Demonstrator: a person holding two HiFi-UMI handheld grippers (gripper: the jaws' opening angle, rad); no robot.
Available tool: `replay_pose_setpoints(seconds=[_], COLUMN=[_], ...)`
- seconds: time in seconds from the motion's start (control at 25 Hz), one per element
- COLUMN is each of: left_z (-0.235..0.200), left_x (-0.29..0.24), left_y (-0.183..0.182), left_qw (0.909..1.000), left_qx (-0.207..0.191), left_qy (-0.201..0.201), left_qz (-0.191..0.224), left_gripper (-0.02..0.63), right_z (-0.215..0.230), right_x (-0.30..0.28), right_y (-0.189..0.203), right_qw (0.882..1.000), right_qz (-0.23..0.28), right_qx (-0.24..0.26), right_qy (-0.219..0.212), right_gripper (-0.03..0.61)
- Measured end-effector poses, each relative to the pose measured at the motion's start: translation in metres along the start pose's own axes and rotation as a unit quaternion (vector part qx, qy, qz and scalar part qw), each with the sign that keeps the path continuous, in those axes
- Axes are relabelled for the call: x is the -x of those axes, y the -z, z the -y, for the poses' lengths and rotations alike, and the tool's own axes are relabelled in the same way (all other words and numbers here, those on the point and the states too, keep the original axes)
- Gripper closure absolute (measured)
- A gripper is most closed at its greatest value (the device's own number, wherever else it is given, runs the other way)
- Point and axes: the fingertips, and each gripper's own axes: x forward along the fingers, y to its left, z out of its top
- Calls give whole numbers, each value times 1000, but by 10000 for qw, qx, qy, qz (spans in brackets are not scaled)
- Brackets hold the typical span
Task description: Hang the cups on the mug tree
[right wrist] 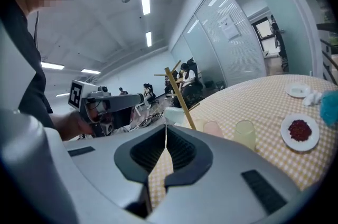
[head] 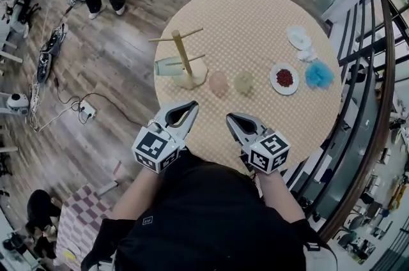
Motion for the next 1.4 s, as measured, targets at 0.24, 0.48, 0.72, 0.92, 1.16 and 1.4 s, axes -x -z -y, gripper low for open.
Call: replay_pose_setpoints(seconds=[0.24, 0.48, 0.72, 0.92, 1.16, 1.4], left_z=[-3, -20, -35, -41, -48, -53], left_x=[-16, -42, -82, -111, -139, -165], left_y=[18, 43, 73, 98, 119, 135], left_qw=[9992, 9941, 9747, 9543, 9280, 8983], left_qx=[43, -450, -1121, -1599, -2132, -2715], left_qy=[-209, -132, 49, 98, 167, 294], left_qz=[-345, -982, -1933, -2521, -3050, -3441], left_gripper=[606, 606, 548, 503, 441, 385], right_z=[10, 22, 29, 41, 57, 71], right_x=[-5, -19, -15, -8, 1, 8], right_y=[10, 11, 32, 41, 52, 62], right_qw=[9995, 9994, 9985, 9973, 9954, 9931], right_qz=[-212, -198, -192, -74, -7, 55], right_qx=[-39, -171, -489, -726, -947, -1137], right_qy=[-246, -219, -123, -23, 111, 280], right_gripper=[561, 560, 561, 560, 561, 561])
